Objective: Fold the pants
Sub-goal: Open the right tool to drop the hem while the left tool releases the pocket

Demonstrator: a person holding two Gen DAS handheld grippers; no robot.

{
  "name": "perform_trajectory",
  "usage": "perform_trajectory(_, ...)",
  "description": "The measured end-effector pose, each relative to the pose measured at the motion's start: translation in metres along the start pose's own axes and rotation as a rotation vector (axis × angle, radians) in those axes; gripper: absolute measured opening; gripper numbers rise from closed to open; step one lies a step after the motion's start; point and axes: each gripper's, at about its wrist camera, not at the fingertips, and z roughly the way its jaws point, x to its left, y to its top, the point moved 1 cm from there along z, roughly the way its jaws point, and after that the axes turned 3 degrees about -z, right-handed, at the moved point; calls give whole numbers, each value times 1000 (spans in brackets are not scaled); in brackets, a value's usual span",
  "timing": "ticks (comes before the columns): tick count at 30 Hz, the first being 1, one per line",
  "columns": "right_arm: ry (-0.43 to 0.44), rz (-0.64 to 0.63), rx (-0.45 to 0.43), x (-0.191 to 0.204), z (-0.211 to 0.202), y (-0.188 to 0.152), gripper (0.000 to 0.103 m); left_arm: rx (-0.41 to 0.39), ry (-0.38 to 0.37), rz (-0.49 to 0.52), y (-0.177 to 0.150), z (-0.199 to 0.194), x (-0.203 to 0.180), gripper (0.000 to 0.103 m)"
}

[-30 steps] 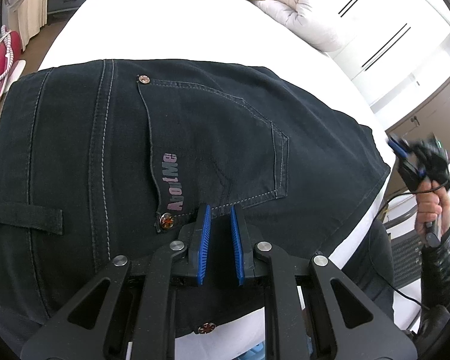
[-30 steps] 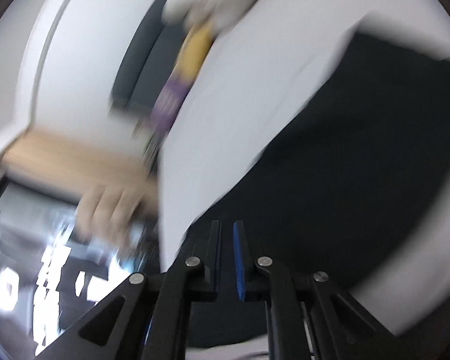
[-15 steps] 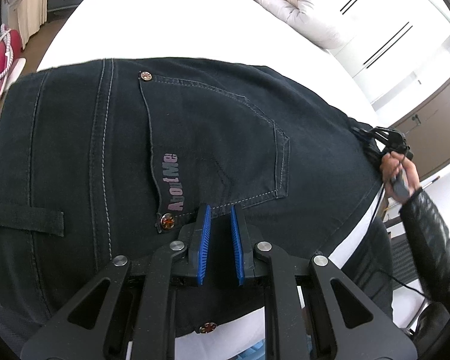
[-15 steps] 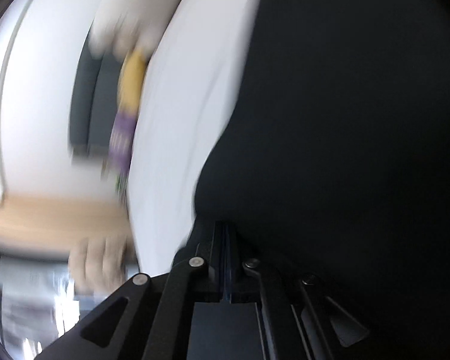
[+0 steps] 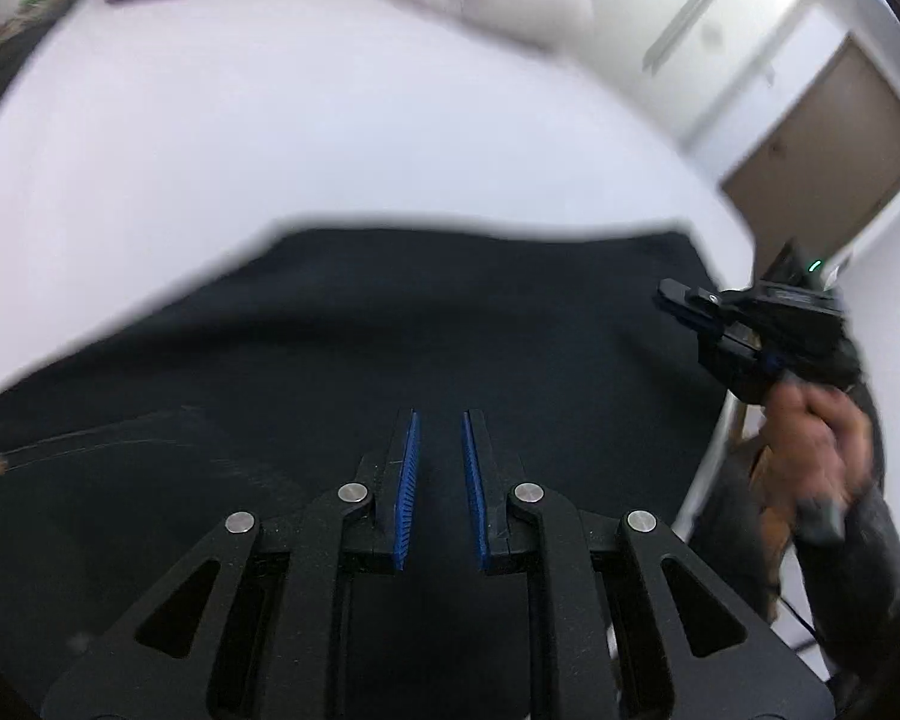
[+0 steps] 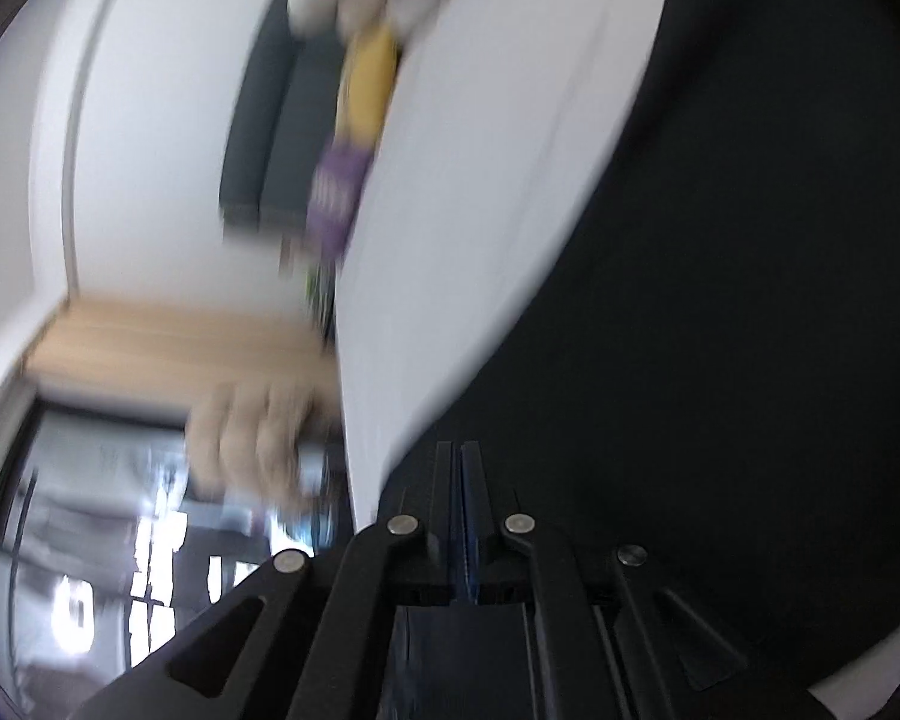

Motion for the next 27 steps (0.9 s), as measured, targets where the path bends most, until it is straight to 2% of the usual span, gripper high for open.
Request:
perform_trajectory(2, -44, -2, 82, -6, 31, -12, 5, 39, 54, -18, -1, 21, 17, 14)
perform_trajectory(4, -71, -1, 107, -15, 44, -5, 0, 31, -4, -110, -2, 19, 44, 14)
perform_trajectory(5, -70, -5, 102, -14, 42, -6, 0, 28, -8, -136, -1, 15, 53, 14)
perform_trajectory(7, -116, -15, 69, -13, 45, 15, 0, 9, 32, -144, 0, 5, 70, 14)
perform_trajectory(9, -146, 7, 30, -22, 41, 40, 0, -7, 25, -164, 0, -4, 91, 11)
perform_trajectory(12, -199, 51, -86, -46, 9, 77, 0, -40, -30, -210, -5, -16, 118, 7)
perform_trajectory(15, -279, 94, -201, -56, -26, 107, 0, -86, -8, -240, -19, -36, 142, 7)
perform_trajectory(17, -318, 138, -269, -62, -50, 109, 0, -116, 17, -273, -28, -54, 161, 7)
perform_trajectory(18, -349, 138, -297, -58, -69, 106, 0, -129, 55, -285, -32, -63, 169, 7)
perform_trajectory(20, -338, 95, -283, -45, -80, 84, 5, -165, 87, -322, -41, -81, 182, 7)
perform_trajectory(21, -272, 65, -238, -34, -78, 65, 5, -186, 83, -342, -46, -91, 182, 7)
perform_trajectory(22, -217, 37, -193, -20, -67, 48, 5, -202, 123, -353, -51, -98, 177, 7)
perform_trajectory(23, -176, 0, -149, -5, -52, 30, 5, -221, 132, -356, -55, -104, 170, 7)
perform_trajectory(25, -85, -79, -26, 21, -19, -19, 5, -240, 83, -341, -60, -103, 149, 7)
perform_trajectory(27, 15, -78, 101, 33, 21, -63, 5, -239, 51, -326, -65, -93, 128, 8)
